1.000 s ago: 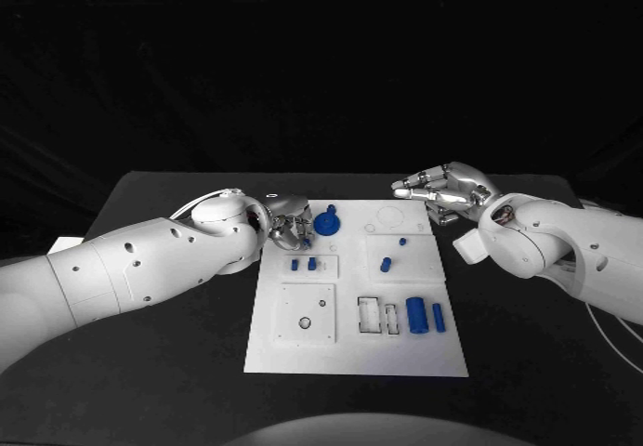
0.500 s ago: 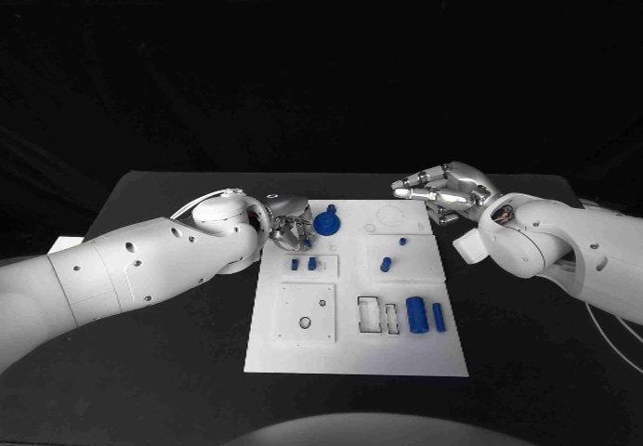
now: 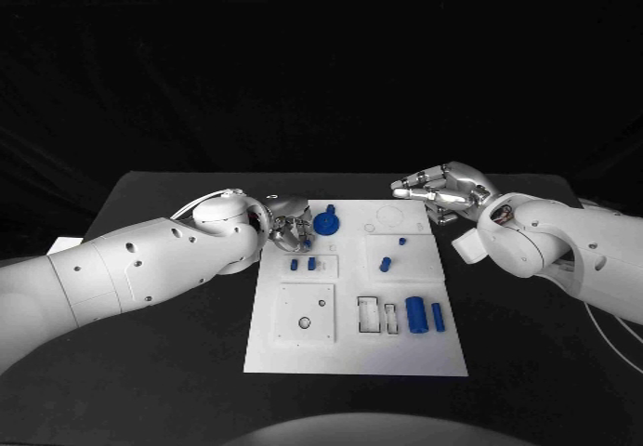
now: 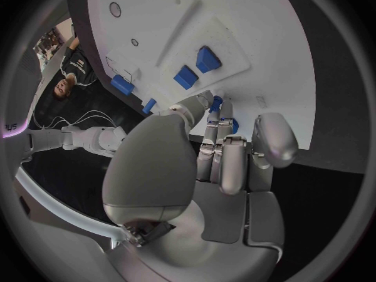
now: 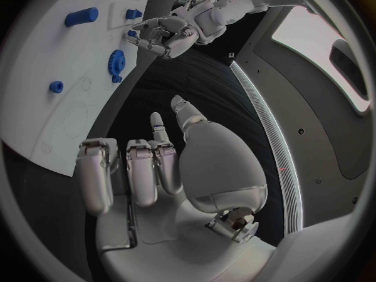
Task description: Assemble the parts on the task board
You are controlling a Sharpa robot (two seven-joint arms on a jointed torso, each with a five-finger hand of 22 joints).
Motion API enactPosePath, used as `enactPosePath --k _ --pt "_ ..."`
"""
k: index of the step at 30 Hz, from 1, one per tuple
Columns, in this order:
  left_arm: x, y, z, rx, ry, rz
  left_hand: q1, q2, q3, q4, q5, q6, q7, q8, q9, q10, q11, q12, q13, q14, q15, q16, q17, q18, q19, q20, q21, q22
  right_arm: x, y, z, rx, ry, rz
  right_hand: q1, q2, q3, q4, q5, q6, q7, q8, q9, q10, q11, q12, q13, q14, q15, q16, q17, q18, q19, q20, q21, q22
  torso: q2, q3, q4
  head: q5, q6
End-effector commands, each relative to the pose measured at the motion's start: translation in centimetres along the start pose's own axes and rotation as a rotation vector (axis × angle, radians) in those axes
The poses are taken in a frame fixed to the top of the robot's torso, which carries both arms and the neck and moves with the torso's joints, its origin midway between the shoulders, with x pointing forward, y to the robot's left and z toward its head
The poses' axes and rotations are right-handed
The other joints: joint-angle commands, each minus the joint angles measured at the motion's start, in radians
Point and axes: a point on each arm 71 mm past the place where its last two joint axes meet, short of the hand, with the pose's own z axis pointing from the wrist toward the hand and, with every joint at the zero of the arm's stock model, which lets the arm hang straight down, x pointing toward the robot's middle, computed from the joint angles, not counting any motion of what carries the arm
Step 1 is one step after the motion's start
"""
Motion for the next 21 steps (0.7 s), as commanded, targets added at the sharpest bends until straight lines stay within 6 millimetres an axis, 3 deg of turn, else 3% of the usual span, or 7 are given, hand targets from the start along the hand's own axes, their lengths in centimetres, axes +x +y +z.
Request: enactPosePath --k 1,21 --pt "0.14 -0.02 0.04 -0.01 0.021 0.0 -0.013 -0.001 -0.009 0.002 -0.002 -0.015 0.001 -0.009 -0.004 -0.011 0.002 -0.008 -0.002 0.044 0.01 -0.001 -0.004 -0.013 0.012 0.008 -0.007 -0.004 0.17 0.06 0.01 -0.011 0.016 0.002 0.002 0.009 -0.007 0.0 0.006 -0.006 0.0 -0.001 -0.001 0.099 0.002 0.003 0.263 0.104 0.008 0.004 0.263 0.001 0.02 0.009 -0.006 0.098 0.0 -0.0002 0.0002 -0.001 -0.001" --pt "-0.01 0.28 -0.23 -0.018 0.002 -0.003 -0.016 -0.011 -0.017 0.004 -0.001 -0.064 0.008 -0.018 -0.02 -0.04 0.011 -0.022 -0.004 0.04 0.017 -0.008 -0.021 -0.011 0.01 0.015 -0.018 -0.011 -0.08 -0.1 0.0 -0.006 0.008 0.0 0.0 0.011 -0.008 0.001 0.007 -0.007 0.0 -0.001 -0.001 0.099 0.002 0.003 0.263 0.104 0.008 0.004 0.263 0.002 0.019 0.008 -0.007 0.097 0.0 -0.0011 0.0007 -0.001 -0.001"
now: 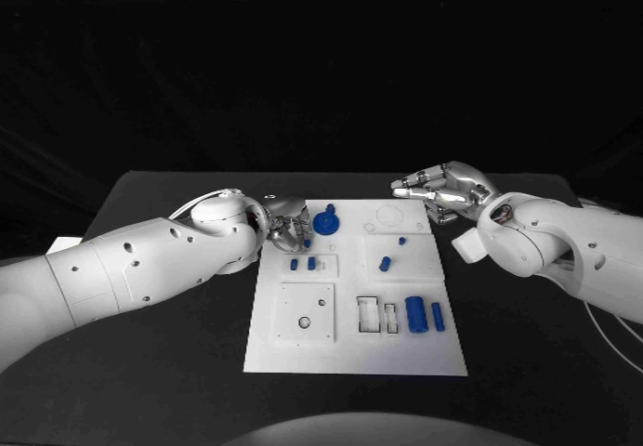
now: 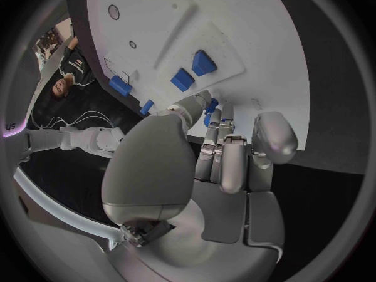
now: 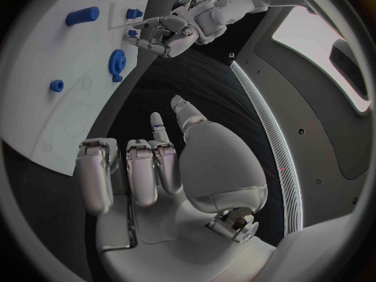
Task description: Assemble the parts on the task board
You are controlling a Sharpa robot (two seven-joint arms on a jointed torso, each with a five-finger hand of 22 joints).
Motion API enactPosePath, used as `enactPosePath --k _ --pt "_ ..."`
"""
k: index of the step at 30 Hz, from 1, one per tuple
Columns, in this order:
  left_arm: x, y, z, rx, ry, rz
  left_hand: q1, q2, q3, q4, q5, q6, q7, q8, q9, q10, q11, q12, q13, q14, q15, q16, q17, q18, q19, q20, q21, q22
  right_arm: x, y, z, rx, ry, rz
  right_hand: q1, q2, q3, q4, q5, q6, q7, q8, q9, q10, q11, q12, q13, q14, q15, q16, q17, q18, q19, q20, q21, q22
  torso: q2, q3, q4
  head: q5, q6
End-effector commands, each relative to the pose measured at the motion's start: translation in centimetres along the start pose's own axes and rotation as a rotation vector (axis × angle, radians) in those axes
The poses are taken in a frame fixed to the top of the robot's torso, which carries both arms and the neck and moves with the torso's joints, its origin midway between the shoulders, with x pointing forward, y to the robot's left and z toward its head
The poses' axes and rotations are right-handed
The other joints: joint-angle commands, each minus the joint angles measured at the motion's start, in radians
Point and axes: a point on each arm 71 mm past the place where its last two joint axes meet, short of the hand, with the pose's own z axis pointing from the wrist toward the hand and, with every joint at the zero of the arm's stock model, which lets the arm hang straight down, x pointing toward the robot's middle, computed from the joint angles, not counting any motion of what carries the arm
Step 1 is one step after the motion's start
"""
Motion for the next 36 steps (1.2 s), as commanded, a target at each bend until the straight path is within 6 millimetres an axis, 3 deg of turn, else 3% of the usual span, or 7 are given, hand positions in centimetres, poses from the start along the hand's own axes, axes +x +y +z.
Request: enactPosePath --k 1,10,15,17,22,28,36 --pt "-0.1 0.0 -0.1 0.001 -0.006 -0.005 -0.006 -0.003 -0.009 -0.001 -0.001 -0.024 0.001 -0.004 -0.007 -0.013 0.0 -0.007 -0.002 0.04 0.01 -0.005 -0.004 -0.011 0.01 0.008 -0.003 0.0 0.0 0.0 0.0 -0.007 0.01 0.0 0.0 0.011 -0.005 -0.002 0.007 -0.007 0.0 -0.001 -0.001 0.099 0.002 0.003 0.263 0.104 0.008 0.004 0.263 0.002 0.02 0.008 -0.007 0.097 0.0 -0.0004 -0.0002 0.001 0.0" --pt "-0.7 1.1 -1.2 -0.005 -0.057 -0.034 0.003 -0.002 -0.026 -0.004 0.0 -0.092 0.007 -0.001 -0.017 -0.057 0.005 -0.01 -0.01 0.038 0.012 -0.01 -0.018 -0.008 0.008 0.012 -0.02 -0.012 -0.9 -0.5 -0.1 0.003 -0.014 -0.056 0.006 0.012 -0.007 -0.01 0.003 -0.01 -0.002 -0.002 -0.001 0.03 -0.002 -0.125 0.162 0.104 0.005 0.004 0.263 0.015 -0.011 0.003 -0.037 0.041 -0.001 0.0005 0.0003 0.0 0.001" --pt "-1.8 2.2 -2.3 0.033 -0.144 -0.191 0.004 0.002 -0.029 -0.002 0.001 -0.079 0.01 0.007 -0.013 -0.06 0.009 -0.007 -0.011 0.036 0.015 -0.013 -0.025 -0.006 0.005 0.013 -0.036 -0.025 -1.5 -0.8 -0.2 0.007 -0.016 -0.162 0.029 0.023 0.027 -0.026 -0.017 0.001 -0.009 0.001 0.0 -0.361 -0.011 -0.86 -0.364 0.091 -0.007 -0.032 0.223 0.03 -0.042 -0.009 -0.078 -0.027 -0.001 -0.0001 0.0007 -0.002 0.003" --pt "-2.2 2.8 -2.8 0.058 -0.188 -0.319 0.005 0.009 -0.027 0.001 0.001 -0.058 0.011 0.017 -0.01 -0.05 0.01 -0.001 -0.009 0.036 0.017 -0.014 -0.025 -0.003 0.001 0.015 -0.052 -0.038 -1.6 -0.8 -0.2 0.007 -0.011 -0.219 0.041 0.023 0.055 -0.035 -0.027 0.011 -0.008 0.0 0.001 -0.41 -0.01 -0.993 -0.466 0.088 -0.008 -0.046 0.208 0.032 -0.044 -0.011 -0.084 -0.038 -0.002 0.0009 0.0004 -0.003 0.006" --pt "-3.2 4.2 -4.3 0.128 -0.3 -0.78 0.009 0.033 -0.008 0.008 0.002 -0.022 0.023 0.033 -0.008 -0.032 0.016 0.009 -0.008 0.005 0.022 -0.062 -0.122 0.019 -0.038 0.02 -0.175 -0.137 -1.4 -0.7 -0.5 0.005 0.014 -0.437 0.066 -0.003 0.164 -0.075 -0.044 0.047 0.004 -0.006 0.004 -0.405 0.008 -1.278 -0.748 0.085 0.009 -0.064 0.187 0.034 -0.04 0.0 -0.095 -0.052 0.0 -0.0009 -0.0007 -0.007 0.018" --pt "-3.3 5.3 -6.2 0.16 -0.405 -1.313 -0.003 0.047 -0.012 0.02 0.0 -0.008 0.024 0.039 -0.012 -0.016 0.014 0.042 -0.003 -0.1 0.024 -0.19 -0.35 0.063 -0.148 0.027 -0.439 -0.343 -0.6 0.1 -1.0 0.003 0.078 -0.798 0.053 -0.05 0.261 -0.106 -0.045 0.088 0.001 -0.022 0.007 -0.326 0.014 -1.432 -0.93 0.083 0.011 -0.075 0.172 0.035 -0.036 0.006 -0.102 -0.059 -0.002 -0.0042 0.001 -0.05 0.032" --pt "-2.9 5.2 -7.5 0.169 -0.424 -1.497 -0.014 0.048 -0.031 0.023 -0.001 -0.005 0.021 0.042 -0.012 -0.006 0.01 0.067 0.003 -0.125 0.022 -0.216 -0.398 0.072 -0.172 0.025 -0.503 -0.393 0.8 1.0 -1.2 0.044 0.138 -1.175 0.02 -0.1 0.262 -0.094 -0.084 0.103 -0.018 -0.038 0.007 -0.341 0.014 -1.487 -0.996 0.068 0.012 -0.126 0.112 0.047 -0.059 0.009 -0.14 -0.118 -0.004 -0.0062 0.0026 -0.076 0.041"
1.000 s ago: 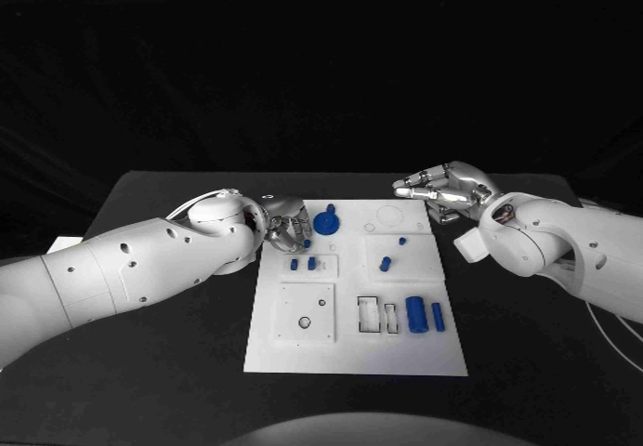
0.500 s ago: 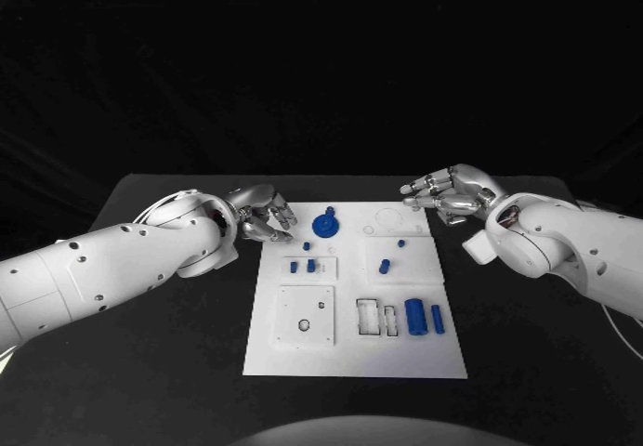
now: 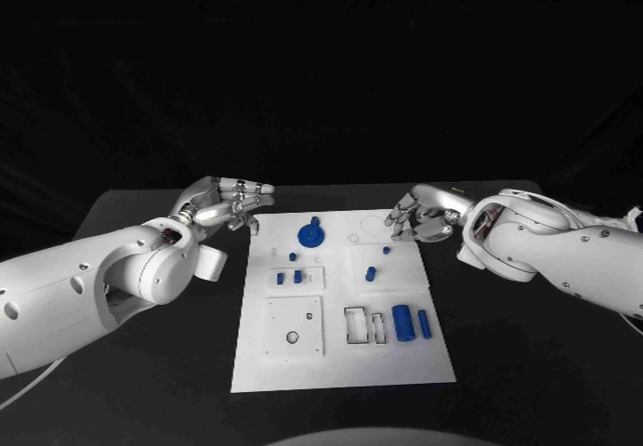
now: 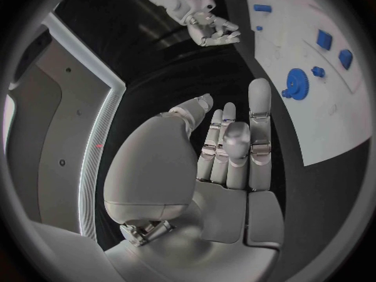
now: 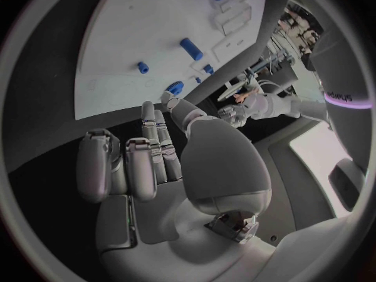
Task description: Assemble the parts on the task board
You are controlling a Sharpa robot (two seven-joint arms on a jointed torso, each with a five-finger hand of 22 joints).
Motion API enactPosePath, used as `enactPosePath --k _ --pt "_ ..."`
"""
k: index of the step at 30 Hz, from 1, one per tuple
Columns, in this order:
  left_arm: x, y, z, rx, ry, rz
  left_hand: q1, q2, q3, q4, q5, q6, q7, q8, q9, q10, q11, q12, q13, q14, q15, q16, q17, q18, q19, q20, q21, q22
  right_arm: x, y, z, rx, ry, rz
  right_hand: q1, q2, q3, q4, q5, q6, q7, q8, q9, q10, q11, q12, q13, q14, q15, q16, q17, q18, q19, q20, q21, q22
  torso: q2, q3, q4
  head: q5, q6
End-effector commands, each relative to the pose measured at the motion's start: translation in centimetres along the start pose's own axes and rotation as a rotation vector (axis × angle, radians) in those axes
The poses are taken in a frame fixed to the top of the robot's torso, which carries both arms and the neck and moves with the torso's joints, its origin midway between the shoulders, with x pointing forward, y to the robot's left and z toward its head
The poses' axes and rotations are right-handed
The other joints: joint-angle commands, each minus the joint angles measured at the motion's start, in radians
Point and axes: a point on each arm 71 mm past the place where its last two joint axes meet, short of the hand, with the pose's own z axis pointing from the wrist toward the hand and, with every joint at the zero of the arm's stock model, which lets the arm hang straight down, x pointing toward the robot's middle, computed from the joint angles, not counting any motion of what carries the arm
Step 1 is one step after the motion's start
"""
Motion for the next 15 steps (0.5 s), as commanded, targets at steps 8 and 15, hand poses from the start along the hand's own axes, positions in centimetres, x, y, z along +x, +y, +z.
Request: enactPosePath --k 8,15 --pt "0.0 -0.2 -0.7 0.024 -0.079 -0.267 -0.011 -0.001 -0.011 0.0 -0.001 0.005 -0.002 0.007 -0.001 0.005 0.0 0.009 0.002 -0.012 0.002 -0.011 -0.013 0.019 -0.009 0.0 -0.013 -0.01 0.6 1.1 0.2 0.04 0.057 -0.457 -0.007 -0.042 -0.02 0.029 -0.018 0.0 -0.016 -0.024 -0.002 -0.004 -0.004 -0.009 -0.044 0.061 -0.001 -0.051 0.078 0.024 -0.03 -0.005 -0.055 -0.079 0.0 0.0002 -0.0011 -0.01 0.008" --pt "0.1 -0.3 -0.8 0.024 -0.073 -0.274 -0.01 -0.001 -0.014 -0.001 -0.001 0.004 -0.002 0.006 -0.002 0.002 0.0 0.011 0.002 -0.015 0.002 -0.014 -0.018 0.019 -0.01 0.0 -0.016 -0.012 1.2 2.0 0.7 0.008 0.061 -0.467 0.013 -0.032 -0.003 0.035 -0.012 0.02 -0.012 -0.023 0.001 0.023 -0.008 -0.002 -0.061 0.068 -0.006 -0.039 0.089 0.017 -0.011 -0.01 -0.04 -0.052 0.001 0.0003 0.0 -0.009 0.008"
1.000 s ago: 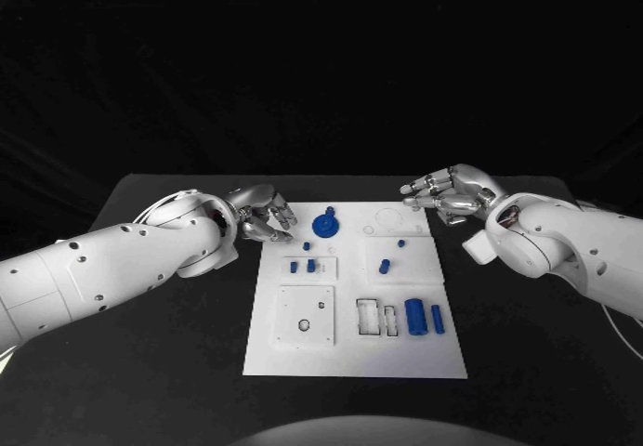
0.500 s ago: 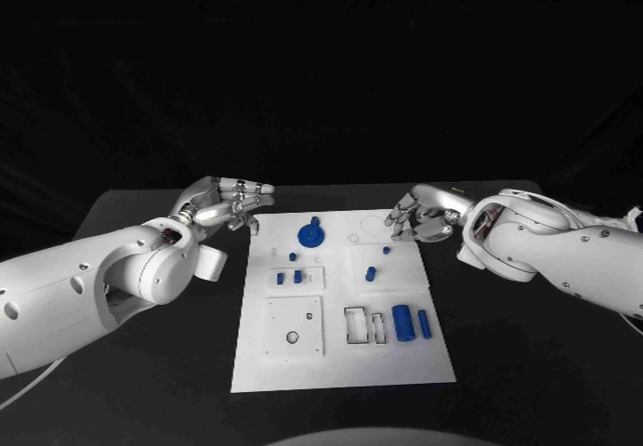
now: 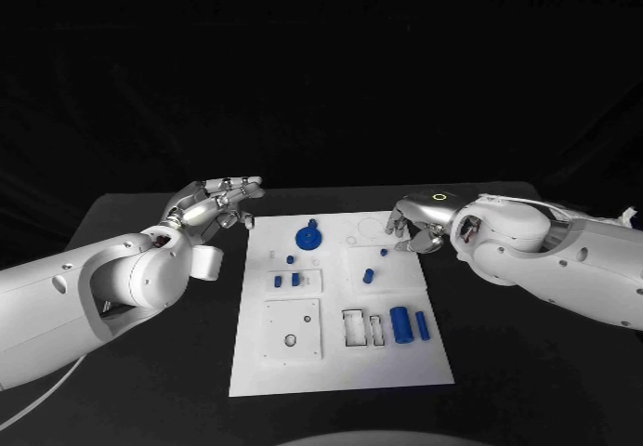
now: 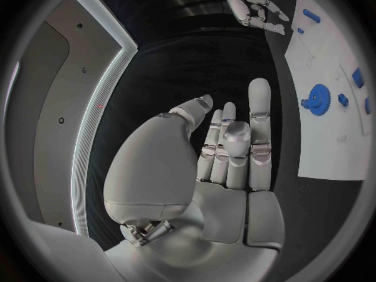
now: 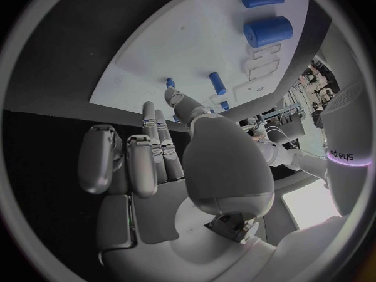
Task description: Assemble the parts on the task board
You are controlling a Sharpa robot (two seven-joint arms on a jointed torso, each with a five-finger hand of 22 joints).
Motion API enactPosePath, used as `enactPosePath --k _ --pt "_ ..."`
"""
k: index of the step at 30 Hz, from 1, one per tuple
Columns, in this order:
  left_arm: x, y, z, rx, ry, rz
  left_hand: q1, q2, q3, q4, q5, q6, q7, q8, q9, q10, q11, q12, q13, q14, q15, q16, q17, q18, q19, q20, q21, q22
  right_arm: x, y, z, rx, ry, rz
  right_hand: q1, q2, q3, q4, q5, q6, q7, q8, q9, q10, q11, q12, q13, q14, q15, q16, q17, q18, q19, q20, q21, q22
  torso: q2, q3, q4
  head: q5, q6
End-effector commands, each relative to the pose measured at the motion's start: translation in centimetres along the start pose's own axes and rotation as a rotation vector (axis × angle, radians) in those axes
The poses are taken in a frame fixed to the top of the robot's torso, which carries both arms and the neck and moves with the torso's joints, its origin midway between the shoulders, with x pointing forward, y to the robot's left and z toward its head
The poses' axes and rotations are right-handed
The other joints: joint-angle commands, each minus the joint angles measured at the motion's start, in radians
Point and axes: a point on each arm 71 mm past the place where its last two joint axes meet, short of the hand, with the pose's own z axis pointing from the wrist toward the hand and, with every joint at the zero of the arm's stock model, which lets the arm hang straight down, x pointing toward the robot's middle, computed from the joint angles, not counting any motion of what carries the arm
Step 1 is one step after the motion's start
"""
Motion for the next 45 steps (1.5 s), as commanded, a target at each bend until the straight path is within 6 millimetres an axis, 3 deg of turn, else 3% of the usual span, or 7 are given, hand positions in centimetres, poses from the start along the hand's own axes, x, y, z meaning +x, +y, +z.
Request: enactPosePath --k 1,14,31,40,45 --pt "0.2 -0.1 0.0 0.018 -0.003 -0.038 -0.01 -0.001 -0.007 0.001 -0.001 0.003 -0.002 0.006 -0.001 0.001 0.001 0.006 0.001 -0.006 -0.001 -0.006 -0.001 0.019 -0.007 -0.003 -0.008 -0.002 0.3 0.4 0.3 -0.001 0.015 -0.074 0.017 0.007 0.01 0.001 0.002 0.009 0.001 -0.002 0.002 0.01 0.001 0.003 -0.006 0.068 -0.007 0.005 0.089 0.001 0.01 0.001 0.007 0.004 0.0 0.0006 0.0011 0.0 0.0" --pt "0.4 -0.1 -0.1 0.015 0.008 -0.043 -0.009 -0.001 -0.01 0.0 -0.001 0.0 0.0 0.005 -0.002 -0.003 0.002 0.008 0.001 -0.006 0.0 -0.005 0.0 0.019 -0.007 -0.003 -0.01 -0.004 1.6 1.8 1.2 -0.037 0.067 -0.064 0.035 0.01 0.041 0.005 -0.002 0.02 0.005 -0.007 0.002 0.013 0.003 -0.011 -0.036 0.069 -0.006 0.007 0.088 0.0 0.016 0.0 0.006 0.005 0.001 0.0005 0.0015 0.005 -0.005" --pt "0.4 -0.2 -0.2 0.012 0.013 -0.045 -0.009 -0.001 -0.012 -0.001 -0.001 -0.003 0.001 0.004 -0.002 -0.006 0.003 0.01 0.001 -0.007 0.0 -0.006 -0.002 0.019 -0.007 -0.003 -0.012 -0.006 2.9 2.1 1.9 -0.03 0.106 -0.067 0.039 0.019 0.071 0.016 -0.012 0.03 0.006 -0.009 0.003 0.017 0.005 -0.019 -0.064 0.069 -0.005 0.005 0.083 0.001 0.016 0.002 0.001 -0.001 0.0 0.0013 0.0004 0.006 -0.012" --pt "0.4 -0.2 -0.3 0.009 0.013 -0.045 -0.009 -0.001 -0.012 -0.001 -0.001 -0.003 0.001 0.004 -0.002 -0.006 0.003 0.01 0.001 -0.007 0.0 -0.006 -0.002 0.019 -0.007 -0.003 -0.012 -0.006 3.3 2.1 2.1 -0.03 0.115 -0.065 0.048 0.039 0.115 0.028 -0.045 0.042 0.006 -0.008 0.005 0.027 0.004 -0.018 -0.087 0.069 -0.005 0.006 0.082 0.001 0.018 0.002 0.0 -0.001 0.001 0.0012 0.0 0.007 -0.016" --pt "0.4 -0.1 -0.3 0.007 0.013 -0.045 -0.009 0.0 -0.013 -0.001 -0.001 -0.004 0.002 0.003 -0.002 -0.008 0.003 0.01 0.001 -0.007 0.001 -0.005 -0.001 0.019 -0.007 -0.003 -0.012 -0.006 3.5 2.1 2.2 -0.031 0.122 -0.065 0.06 0.068 0.156 0.036 -0.099 0.063 0.001 -0.002 0.011 0.049 -0.001 -0.015 -0.1 0.069 -0.008 0.009 0.083 0.001 0.02 0.0 0.001 0.001 0.001 0.0014 0.0007 0.007 -0.018"
